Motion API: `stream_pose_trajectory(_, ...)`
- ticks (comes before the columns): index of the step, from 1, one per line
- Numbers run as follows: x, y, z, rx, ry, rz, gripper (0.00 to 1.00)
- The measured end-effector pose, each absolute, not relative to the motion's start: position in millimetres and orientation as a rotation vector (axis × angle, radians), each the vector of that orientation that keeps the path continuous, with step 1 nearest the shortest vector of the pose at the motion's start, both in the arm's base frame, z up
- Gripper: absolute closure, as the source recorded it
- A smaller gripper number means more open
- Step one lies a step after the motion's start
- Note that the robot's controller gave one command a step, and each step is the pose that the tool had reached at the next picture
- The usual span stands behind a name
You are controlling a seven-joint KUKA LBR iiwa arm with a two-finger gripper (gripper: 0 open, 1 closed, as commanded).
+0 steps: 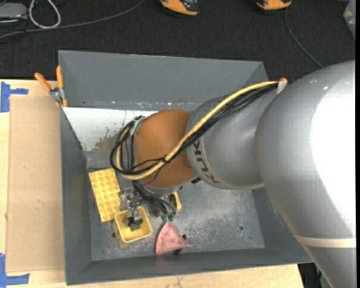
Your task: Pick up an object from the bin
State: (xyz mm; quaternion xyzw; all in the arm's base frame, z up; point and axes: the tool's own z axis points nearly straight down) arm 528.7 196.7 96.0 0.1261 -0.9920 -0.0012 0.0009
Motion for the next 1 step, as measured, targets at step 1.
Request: stream_pose_trajectory(1, 502.8, 126.0, 85.4, 0.474, -3.105, -0.007, 1.00)
